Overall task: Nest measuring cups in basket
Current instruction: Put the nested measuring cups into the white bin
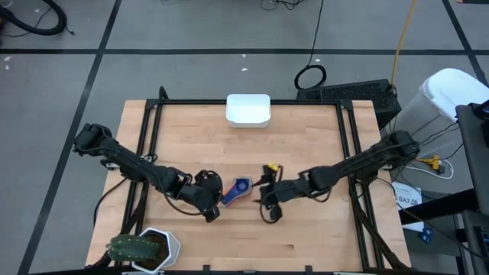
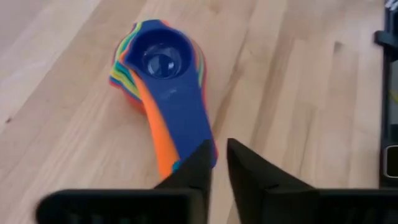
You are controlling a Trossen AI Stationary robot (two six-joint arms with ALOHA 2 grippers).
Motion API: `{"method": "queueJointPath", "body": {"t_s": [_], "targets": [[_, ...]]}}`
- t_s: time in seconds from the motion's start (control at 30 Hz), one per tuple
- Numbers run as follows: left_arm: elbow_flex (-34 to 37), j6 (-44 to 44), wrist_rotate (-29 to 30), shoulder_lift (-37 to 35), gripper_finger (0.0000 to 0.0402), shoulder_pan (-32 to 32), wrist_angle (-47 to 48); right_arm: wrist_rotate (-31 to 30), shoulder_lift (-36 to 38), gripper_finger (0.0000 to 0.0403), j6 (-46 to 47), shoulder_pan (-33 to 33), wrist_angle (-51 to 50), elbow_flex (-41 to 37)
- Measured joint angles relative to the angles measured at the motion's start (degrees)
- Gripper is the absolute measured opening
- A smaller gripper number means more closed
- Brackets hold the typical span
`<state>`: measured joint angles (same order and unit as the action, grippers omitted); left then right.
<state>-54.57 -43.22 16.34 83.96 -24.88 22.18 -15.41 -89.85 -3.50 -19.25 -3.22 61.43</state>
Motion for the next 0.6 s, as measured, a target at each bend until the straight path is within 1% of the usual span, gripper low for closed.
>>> {"method": "queueJointPath", "body": {"t_s": [0.1, 0.2, 0.33, 0.4, 0.47, 0.6], "targets": [[0.0, 0.0, 0.0, 0.0, 0.0101, 0.3, 0.5, -2.6, 5.1, 0.0229, 1.7, 0.0, -7.4, -0.8], [0.0, -0.1, 0.0, 0.0, 0.0167, 1.0, 1.0, -2.8, 10.2, 0.0226, 2.8, 0.0, -9.1, -3.9], [0.0, -1.5, 0.2, 0.0, 0.0251, 2.2, 1.2, -2.8, 16.6, 0.0225, 5.2, 0.0, -7.8, -9.4], [0.0, -2.7, -0.1, 0.0, 0.0287, 2.6, 1.3, -2.9, 19.3, 0.0225, 6.8, 0.0, -7.2, -12.2], [0.0, -3.7, -1.3, 0.0, 0.0318, 3.0, 1.3, -4.1, 21.7, 0.0224, 8.6, 0.0, -7.0, -15.1], [0.1, -5.0, -2.6, 1.4, 0.0372, 3.2, 1.2, -4.2, 25.7, 0.0224, 11.9, 0.0, -4.4, -20.5]]}}
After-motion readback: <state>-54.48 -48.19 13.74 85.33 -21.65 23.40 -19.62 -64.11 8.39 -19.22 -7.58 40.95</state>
